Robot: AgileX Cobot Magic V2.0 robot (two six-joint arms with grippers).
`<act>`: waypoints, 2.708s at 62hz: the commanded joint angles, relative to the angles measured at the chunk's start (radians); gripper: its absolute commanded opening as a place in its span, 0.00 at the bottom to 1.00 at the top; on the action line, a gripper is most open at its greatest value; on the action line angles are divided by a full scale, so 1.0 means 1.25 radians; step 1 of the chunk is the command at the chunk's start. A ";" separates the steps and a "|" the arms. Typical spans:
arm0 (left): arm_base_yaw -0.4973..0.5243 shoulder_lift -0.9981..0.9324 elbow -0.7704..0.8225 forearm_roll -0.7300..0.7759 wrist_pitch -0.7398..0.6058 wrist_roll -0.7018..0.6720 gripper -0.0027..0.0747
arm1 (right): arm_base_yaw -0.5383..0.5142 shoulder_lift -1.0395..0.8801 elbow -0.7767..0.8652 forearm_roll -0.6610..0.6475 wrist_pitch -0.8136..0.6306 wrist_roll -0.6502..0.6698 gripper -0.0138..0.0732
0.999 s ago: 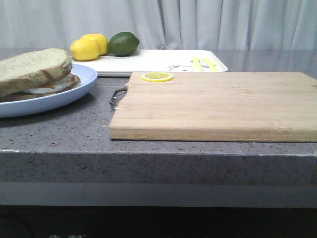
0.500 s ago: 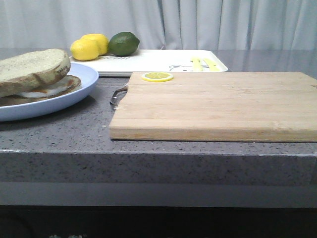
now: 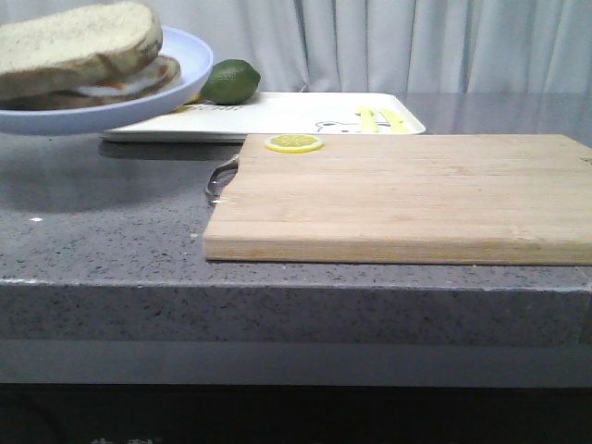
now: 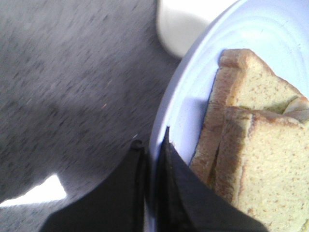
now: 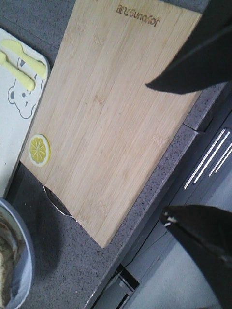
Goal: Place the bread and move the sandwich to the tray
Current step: 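Grasp the plate rim with the left gripper and lift it, then lower the plate onto the white tray and release it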
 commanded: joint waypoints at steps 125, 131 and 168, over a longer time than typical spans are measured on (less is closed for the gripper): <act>-0.292 0.464 -0.737 0.079 -0.090 -0.495 0.37 | -0.006 0.001 -0.019 0.011 -0.052 -0.002 0.74; -0.288 0.464 -0.737 0.079 -0.088 -0.495 0.41 | -0.006 0.001 -0.019 0.011 -0.052 -0.002 0.74; -0.240 0.375 -0.738 0.186 0.038 -0.464 0.48 | -0.006 0.001 -0.019 0.011 -0.052 -0.002 0.74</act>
